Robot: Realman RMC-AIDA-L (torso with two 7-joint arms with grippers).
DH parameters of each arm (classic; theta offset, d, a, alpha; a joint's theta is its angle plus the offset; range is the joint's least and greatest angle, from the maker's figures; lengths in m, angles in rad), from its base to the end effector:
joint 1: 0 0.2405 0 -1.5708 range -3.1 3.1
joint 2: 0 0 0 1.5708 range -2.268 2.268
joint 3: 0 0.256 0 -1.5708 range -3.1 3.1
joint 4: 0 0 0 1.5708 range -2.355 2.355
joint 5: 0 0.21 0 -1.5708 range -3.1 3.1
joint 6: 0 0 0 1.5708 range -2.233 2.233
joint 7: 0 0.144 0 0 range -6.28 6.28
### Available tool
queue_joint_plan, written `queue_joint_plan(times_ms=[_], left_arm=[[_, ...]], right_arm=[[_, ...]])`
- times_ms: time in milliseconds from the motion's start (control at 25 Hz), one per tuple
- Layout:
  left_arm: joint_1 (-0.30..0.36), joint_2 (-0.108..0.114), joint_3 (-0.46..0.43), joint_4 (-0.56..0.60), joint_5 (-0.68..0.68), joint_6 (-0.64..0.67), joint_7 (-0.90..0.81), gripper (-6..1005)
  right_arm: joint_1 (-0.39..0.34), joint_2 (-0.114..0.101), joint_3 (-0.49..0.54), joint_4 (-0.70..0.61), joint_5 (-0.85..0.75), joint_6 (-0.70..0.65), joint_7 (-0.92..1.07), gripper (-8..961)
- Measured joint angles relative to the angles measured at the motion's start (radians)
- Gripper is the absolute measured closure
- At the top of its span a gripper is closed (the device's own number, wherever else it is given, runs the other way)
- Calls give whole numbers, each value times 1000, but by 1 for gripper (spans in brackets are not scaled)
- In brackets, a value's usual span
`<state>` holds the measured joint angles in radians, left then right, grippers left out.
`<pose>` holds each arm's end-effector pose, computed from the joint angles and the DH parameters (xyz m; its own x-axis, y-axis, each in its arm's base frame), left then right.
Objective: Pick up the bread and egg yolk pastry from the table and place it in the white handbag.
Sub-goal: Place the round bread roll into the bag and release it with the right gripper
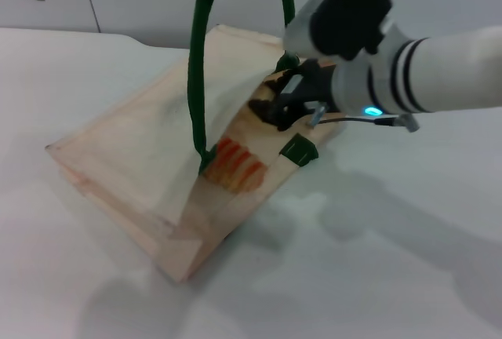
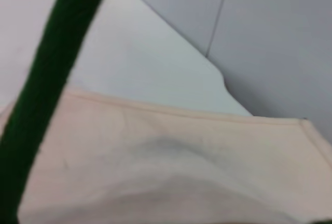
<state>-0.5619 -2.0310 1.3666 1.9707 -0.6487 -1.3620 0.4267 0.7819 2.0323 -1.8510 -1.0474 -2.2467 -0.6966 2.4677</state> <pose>-0.0433 0.3539 0.0958 0.9413 0.2279 0.2492 0.3372 -0.6746 -0.6567 0.0983 0.4063 -0.0907 0.9679 -0.2404 -0.0730 -0.2450 -0.8391 -0.4857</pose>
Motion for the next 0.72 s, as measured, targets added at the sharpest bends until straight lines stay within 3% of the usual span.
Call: queue_joint_plan(times_ms=[240, 480, 720], left_arm=[[-12, 0, 9, 4, -6, 0, -3, 878], [-23, 0, 25, 6, -6, 1, -8, 874], [-33, 0, 35, 7, -9, 3, -8, 871]], right_arm=[[36, 0, -62, 55, 26, 81, -1, 624], [44, 0, -73, 84, 27, 140, -1, 625], [102, 1, -82, 160, 32, 160, 6, 631]])
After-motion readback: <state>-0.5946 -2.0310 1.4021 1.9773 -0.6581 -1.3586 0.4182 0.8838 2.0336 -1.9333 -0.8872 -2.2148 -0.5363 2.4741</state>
